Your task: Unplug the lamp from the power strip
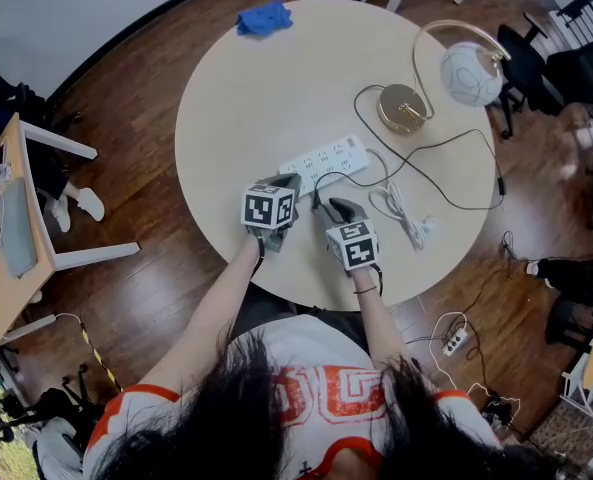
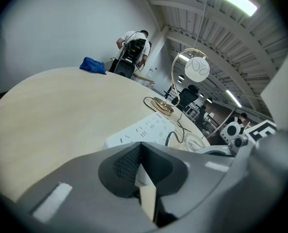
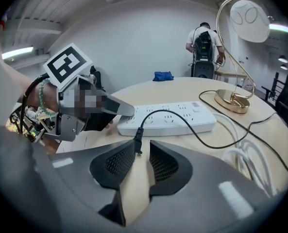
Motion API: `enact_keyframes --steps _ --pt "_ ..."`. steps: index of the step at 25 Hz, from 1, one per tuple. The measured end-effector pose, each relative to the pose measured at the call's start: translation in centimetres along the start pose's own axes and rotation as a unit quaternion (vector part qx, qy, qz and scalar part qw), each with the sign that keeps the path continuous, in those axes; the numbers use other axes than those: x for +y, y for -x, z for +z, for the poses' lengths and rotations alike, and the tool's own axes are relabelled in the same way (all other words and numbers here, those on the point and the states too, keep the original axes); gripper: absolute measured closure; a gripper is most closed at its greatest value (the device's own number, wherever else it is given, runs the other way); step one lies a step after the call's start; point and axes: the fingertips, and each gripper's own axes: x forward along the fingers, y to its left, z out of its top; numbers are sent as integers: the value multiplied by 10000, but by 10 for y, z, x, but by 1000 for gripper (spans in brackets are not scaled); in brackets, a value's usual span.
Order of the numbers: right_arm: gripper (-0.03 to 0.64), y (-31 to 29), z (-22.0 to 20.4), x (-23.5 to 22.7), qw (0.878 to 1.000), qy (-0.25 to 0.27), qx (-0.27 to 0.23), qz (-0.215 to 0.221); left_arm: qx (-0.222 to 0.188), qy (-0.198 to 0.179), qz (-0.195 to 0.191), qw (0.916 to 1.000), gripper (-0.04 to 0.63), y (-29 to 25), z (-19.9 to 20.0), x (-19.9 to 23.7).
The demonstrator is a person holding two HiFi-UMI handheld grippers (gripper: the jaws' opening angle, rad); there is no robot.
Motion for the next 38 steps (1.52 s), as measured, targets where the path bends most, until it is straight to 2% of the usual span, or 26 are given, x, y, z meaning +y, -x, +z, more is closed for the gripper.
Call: enact_keyframes --steps 2,6,8,16,21,28,33,38 --pt "477 0 -6 1 9999 -109 99 75 51 76 17 10000 595 6 -5 2" --pt "480 14 -6 0 9994 -314 -154 -13 46 357 -44 9993 595 23 -19 3" --pt "502 23 -2 1 9987 -406 -317 -43 -53 361 -79 9993 595 34 -21 2" --pt "613 49 13 -2 9939 -525 -862 -452 -656 -227 -348 9970 595 83 -2 -34" --pt "615 62 25 9 9904 -624 -1142 -468 -1196 -399 -488 9908 595 123 12 -55" --pt "615 100 51 38 9810 -705 -1741 -487 -1880 -734 -544 9779 595 186 25 -74" --pt "617 121 56 61 9735 -910 -2027 -546 -1930 -850 -678 9751 595 205 14 -78" --pt "617 129 52 82 9715 -952 -2090 -592 -1881 -916 -770 9748 595 214 1 -80"
